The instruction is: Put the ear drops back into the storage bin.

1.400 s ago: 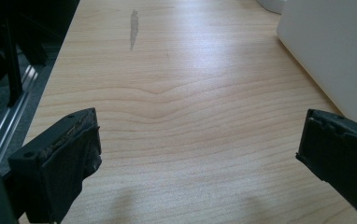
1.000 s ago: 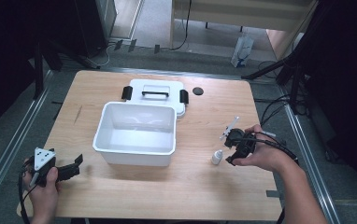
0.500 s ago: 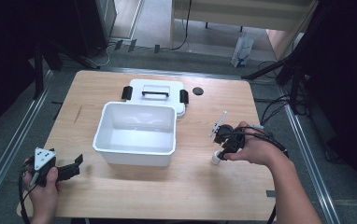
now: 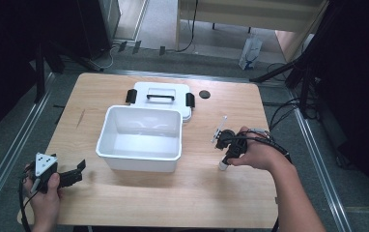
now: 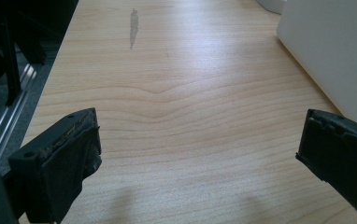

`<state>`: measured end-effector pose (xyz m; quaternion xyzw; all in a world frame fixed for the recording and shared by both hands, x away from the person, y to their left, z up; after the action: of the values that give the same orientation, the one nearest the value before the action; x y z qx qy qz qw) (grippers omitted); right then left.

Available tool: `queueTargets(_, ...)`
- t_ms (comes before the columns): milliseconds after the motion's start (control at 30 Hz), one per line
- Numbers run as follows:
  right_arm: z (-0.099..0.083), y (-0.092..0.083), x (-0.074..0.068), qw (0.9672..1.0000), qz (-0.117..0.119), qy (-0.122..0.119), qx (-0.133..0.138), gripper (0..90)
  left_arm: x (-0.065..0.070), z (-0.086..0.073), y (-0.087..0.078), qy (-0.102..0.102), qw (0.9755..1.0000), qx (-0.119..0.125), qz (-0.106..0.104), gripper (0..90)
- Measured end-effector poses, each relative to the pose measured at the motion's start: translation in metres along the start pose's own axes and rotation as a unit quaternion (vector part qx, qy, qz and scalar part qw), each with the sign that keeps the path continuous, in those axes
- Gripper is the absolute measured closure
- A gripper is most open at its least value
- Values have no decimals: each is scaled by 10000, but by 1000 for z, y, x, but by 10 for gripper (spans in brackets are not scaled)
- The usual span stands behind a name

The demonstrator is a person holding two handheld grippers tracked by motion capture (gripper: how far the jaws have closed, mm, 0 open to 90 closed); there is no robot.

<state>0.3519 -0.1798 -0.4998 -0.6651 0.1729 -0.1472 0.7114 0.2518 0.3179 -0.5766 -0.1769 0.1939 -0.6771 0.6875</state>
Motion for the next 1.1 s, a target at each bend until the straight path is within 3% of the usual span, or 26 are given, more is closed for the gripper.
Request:
queueTargets(200, -1, 4, 0, 10000, 57, -9, -11, 671, 0, 0, 0, -9, 10000, 5, 3, 0)
queueTargets(267, -1, 2, 0, 10000, 95, 3, 20, 718, 0, 0, 0, -27, 10000, 5, 6, 0)
queueTargets(633, -1, -1, -5, 9994, 197, -296, 38, 722, -1, 0, 0, -35, 10000, -1, 16, 0)
queueTargets(800, 4, -8, -7, 9988, 207, -433, -19, 723, -1, 0, 0, -33, 10000, 0, 19, 0)
queueTargets(1100, 23, -26, -11, 9979, 125, -625, 117, 723, -1, 0, 0, -35, 10000, 4, 13, 0)
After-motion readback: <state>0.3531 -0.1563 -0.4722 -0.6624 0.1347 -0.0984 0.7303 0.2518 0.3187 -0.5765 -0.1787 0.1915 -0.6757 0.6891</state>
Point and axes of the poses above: each handheld gripper's, and its own axes: y roughly forward along the jaws, z roughly out of its top, x roughly to its right, the point moved 5 cm from there along y, roughly forward along the jaws, and after that the axes turned 7 degrees about z, right-handed, at the moved point
